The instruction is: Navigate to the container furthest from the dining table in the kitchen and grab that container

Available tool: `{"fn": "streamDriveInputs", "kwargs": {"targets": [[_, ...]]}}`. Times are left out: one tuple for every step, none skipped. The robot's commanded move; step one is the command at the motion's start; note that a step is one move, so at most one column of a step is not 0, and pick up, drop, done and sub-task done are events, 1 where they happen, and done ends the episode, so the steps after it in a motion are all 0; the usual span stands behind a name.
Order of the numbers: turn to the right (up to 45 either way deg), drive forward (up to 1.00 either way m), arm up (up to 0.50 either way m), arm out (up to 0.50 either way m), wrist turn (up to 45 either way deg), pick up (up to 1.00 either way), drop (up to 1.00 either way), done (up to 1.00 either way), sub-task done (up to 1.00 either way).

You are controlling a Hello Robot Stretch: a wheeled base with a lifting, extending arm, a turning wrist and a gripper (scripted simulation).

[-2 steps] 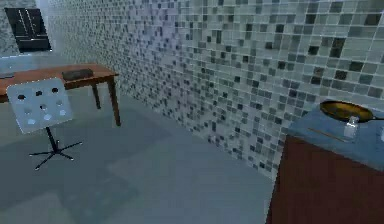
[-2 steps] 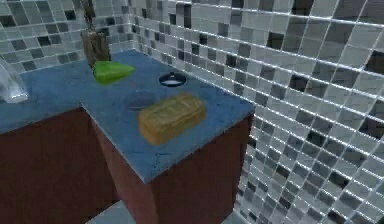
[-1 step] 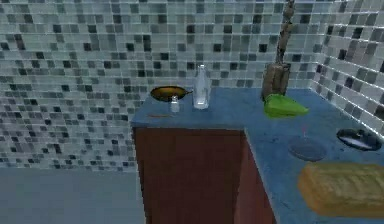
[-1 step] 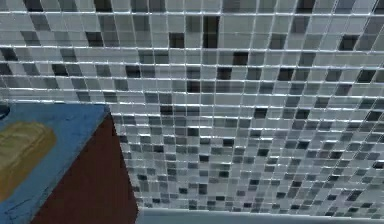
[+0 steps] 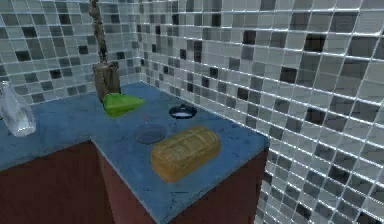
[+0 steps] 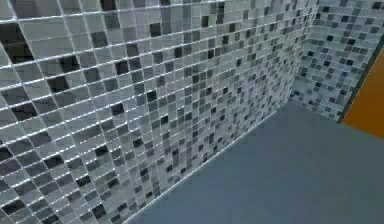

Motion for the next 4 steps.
{"fn": "streamDriveInputs", "kwargs": {"targets": [[30.0,0.00,0.00,0.00,0.0,0.00,0.00,0.00,0.00],[0.0,0.50,0.00,0.00,0.0,0.00,0.00,0.00,0.00],[-45.0,0.00,0.00,0.00,0.0,0.00,0.00,0.00,0.00],[-45.0,0.00,0.00,0.00,0.0,0.00,0.00,0.00,0.00]]}}
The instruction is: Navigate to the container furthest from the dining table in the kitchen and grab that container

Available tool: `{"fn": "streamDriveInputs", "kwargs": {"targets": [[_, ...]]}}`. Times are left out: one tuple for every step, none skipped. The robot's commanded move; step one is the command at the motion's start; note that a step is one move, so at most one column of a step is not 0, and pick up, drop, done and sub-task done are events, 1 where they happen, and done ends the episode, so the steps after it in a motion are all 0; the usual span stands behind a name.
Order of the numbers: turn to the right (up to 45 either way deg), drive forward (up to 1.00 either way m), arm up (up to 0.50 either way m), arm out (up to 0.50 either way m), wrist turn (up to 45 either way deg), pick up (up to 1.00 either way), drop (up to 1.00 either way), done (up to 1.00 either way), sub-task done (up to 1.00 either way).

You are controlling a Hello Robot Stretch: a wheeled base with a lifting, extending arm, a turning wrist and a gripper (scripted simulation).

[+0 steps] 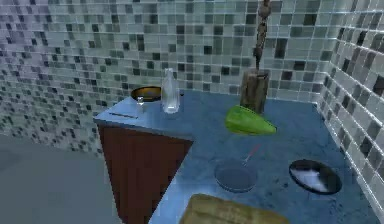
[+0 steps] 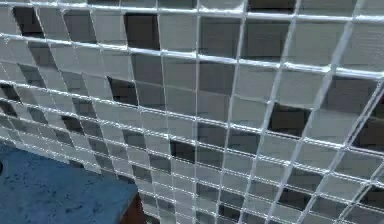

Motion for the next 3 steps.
{"fn": "streamDriveInputs", "kwargs": {"targets": [[-45.0,0.00,0.00,0.00,0.0,0.00,0.00,0.00,0.00],[-9.0,0.00,0.00,0.00,0.0,0.00,0.00,0.00,0.00],[0.0,0.00,0.50,0.00,0.0,0.00,0.00,0.00,0.00]]}}
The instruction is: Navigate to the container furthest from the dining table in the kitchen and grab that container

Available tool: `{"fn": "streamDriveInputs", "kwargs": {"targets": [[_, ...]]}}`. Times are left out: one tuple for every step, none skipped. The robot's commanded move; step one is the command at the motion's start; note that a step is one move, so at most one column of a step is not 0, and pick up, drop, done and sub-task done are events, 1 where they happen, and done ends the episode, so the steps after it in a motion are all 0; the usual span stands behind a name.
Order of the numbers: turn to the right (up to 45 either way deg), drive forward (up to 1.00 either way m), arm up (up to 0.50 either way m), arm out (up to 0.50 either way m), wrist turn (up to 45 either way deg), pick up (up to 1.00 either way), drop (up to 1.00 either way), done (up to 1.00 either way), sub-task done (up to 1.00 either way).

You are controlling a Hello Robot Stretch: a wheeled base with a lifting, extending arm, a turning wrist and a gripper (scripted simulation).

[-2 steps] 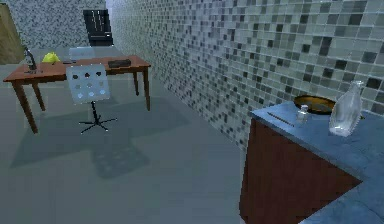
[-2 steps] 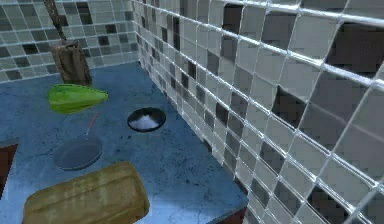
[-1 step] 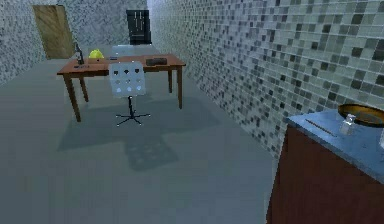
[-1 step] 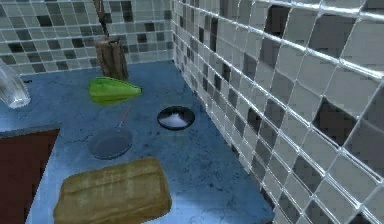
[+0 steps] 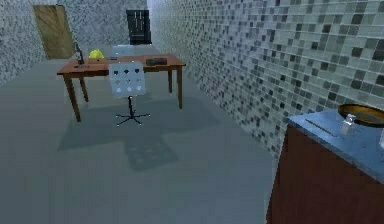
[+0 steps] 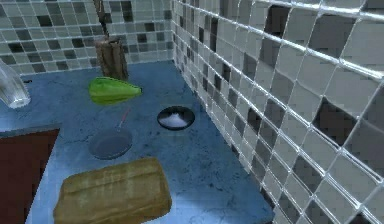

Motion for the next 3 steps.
{"fn": "streamDriveInputs", "kwargs": {"targets": [[0.0,0.00,0.38,0.00,0.0,0.00,0.00,0.00,0.00],[0.0,0.00,0.00,0.30,0.0,0.00,0.00,0.00,0.00],[0.0,0.00,0.00,0.00,45.0,0.00,0.00,0.00,0.00]]}}
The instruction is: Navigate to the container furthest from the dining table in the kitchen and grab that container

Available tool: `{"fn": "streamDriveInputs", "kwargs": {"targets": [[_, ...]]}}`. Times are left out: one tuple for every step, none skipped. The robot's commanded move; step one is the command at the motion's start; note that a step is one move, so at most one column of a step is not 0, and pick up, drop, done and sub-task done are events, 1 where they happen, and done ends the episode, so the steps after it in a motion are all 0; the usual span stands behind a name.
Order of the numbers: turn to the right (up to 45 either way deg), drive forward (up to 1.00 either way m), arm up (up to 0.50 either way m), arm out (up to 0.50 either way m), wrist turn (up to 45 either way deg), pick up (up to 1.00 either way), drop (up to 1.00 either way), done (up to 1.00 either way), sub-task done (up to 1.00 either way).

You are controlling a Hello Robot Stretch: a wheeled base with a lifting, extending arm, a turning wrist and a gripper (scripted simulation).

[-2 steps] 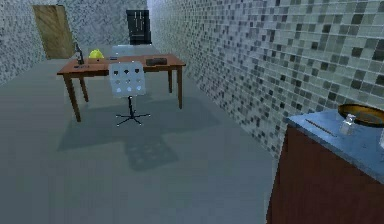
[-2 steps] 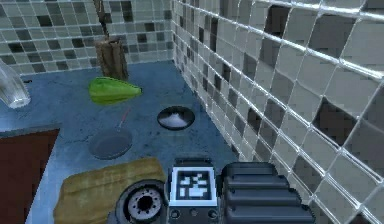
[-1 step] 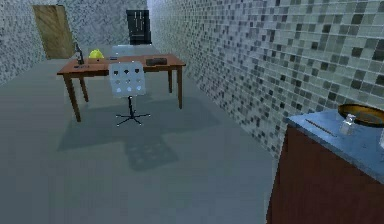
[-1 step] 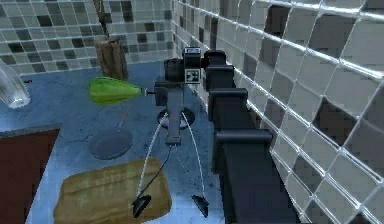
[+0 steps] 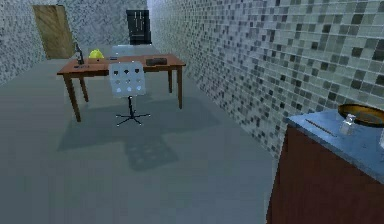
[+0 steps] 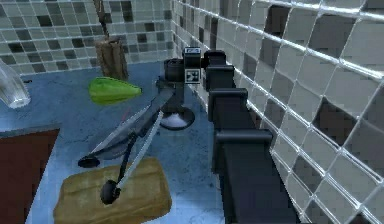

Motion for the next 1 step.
{"fn": "streamDriveInputs", "kwargs": {"targets": [[0.0,0.00,0.00,0.00,45.0,0.00,0.00,0.00,0.00]]}}
